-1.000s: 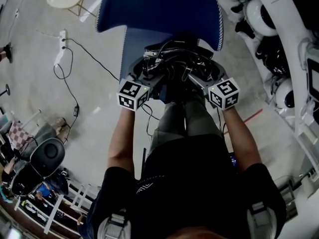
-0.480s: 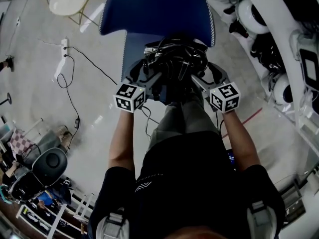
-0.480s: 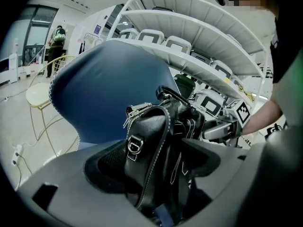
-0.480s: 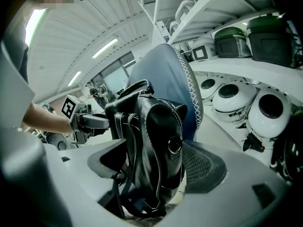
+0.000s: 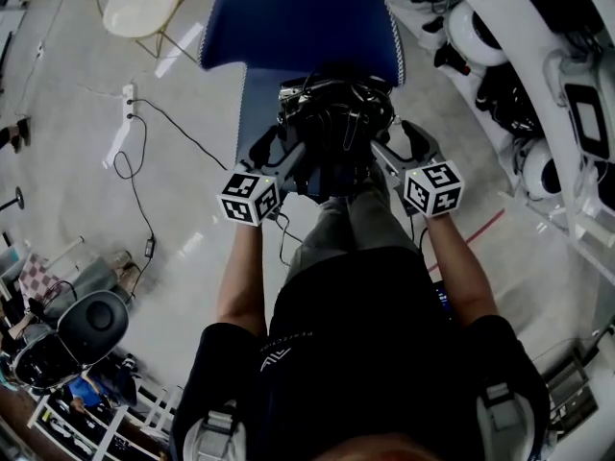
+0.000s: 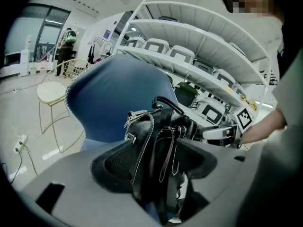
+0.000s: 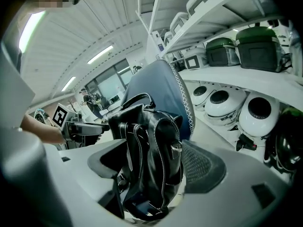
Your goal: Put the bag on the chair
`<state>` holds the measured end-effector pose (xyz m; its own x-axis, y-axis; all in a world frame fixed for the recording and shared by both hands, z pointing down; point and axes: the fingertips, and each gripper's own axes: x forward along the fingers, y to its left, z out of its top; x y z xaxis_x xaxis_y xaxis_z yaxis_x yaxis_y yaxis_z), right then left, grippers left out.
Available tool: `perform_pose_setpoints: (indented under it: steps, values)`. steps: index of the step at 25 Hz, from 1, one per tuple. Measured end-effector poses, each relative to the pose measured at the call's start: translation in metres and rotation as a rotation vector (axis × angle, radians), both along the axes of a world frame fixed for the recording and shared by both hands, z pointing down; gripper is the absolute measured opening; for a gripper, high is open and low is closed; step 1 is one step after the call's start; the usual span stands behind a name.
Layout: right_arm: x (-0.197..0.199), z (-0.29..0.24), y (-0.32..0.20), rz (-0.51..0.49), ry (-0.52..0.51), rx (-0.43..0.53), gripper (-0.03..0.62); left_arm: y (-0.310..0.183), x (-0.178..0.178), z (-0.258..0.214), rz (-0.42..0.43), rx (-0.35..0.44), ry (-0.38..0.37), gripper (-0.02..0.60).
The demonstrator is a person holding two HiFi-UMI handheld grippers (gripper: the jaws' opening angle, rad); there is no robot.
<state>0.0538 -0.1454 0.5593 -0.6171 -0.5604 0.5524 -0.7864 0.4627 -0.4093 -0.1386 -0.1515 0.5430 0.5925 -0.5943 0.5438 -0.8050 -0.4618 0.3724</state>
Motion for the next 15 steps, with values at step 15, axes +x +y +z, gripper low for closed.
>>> perform_pose_setpoints:
  steps: [15]
  values:
    - [-0.018, -0.043, 0.031, -0.030, -0.036, 0.092, 0.330, 0.032, 0.016, -0.052, -0.070, 0.115, 0.082, 0.057]
